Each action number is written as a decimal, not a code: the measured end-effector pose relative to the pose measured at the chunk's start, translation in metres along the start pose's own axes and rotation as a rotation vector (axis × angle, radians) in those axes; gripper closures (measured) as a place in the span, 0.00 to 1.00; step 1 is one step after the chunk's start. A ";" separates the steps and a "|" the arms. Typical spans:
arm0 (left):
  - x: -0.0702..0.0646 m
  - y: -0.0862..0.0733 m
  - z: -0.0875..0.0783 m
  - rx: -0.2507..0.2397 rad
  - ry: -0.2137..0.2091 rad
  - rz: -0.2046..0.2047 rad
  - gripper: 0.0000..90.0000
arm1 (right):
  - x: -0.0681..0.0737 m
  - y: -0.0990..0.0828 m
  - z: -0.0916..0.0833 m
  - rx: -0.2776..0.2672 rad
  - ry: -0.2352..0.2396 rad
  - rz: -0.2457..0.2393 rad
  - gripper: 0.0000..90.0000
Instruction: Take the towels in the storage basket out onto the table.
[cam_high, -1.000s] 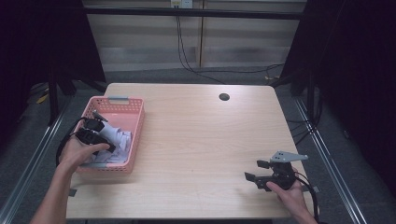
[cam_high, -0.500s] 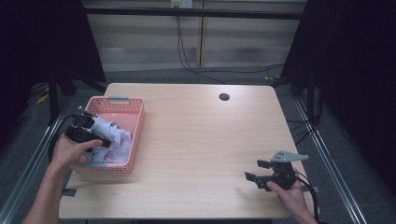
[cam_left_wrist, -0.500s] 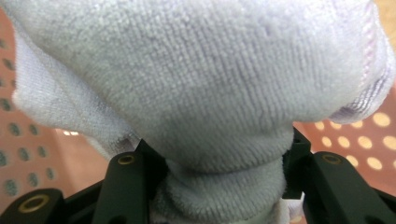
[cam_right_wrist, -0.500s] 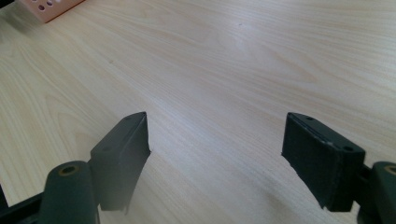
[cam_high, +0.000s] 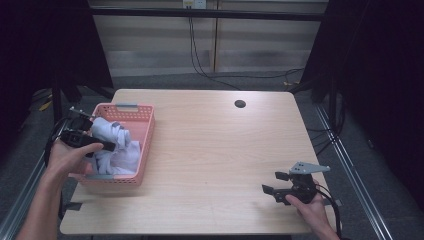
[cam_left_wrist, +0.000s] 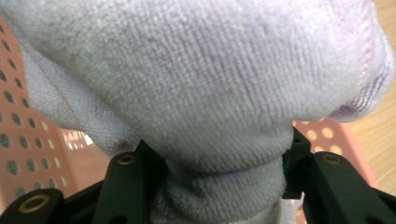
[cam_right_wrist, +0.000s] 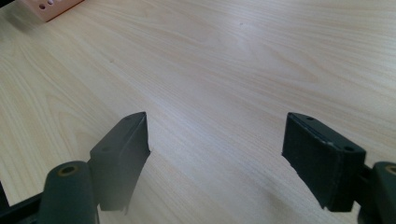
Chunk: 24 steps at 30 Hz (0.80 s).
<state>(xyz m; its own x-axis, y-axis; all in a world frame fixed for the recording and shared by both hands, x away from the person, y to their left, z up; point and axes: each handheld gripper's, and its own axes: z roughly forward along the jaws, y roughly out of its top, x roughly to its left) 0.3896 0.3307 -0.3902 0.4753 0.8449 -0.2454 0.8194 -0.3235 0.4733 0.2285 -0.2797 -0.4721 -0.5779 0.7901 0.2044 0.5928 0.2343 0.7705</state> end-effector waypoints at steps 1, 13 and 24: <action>-0.001 0.003 -0.004 0.001 -0.021 0.011 0.56 | 0.000 0.000 0.000 0.000 0.003 0.000 0.25; -0.013 0.017 -0.022 -0.050 -0.034 0.022 0.56 | 0.000 0.000 0.000 -0.003 0.005 0.001 0.25; -0.019 0.027 -0.045 -0.121 -0.079 0.033 0.56 | 0.000 0.000 0.000 -0.003 0.006 0.001 0.25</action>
<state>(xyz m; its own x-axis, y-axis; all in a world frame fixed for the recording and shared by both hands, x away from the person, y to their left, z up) 0.3886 0.3250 -0.3346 0.5289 0.7969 -0.2918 0.7607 -0.2928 0.5793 0.2286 -0.2801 -0.4720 -0.5801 0.7873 0.2089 0.5922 0.2316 0.7718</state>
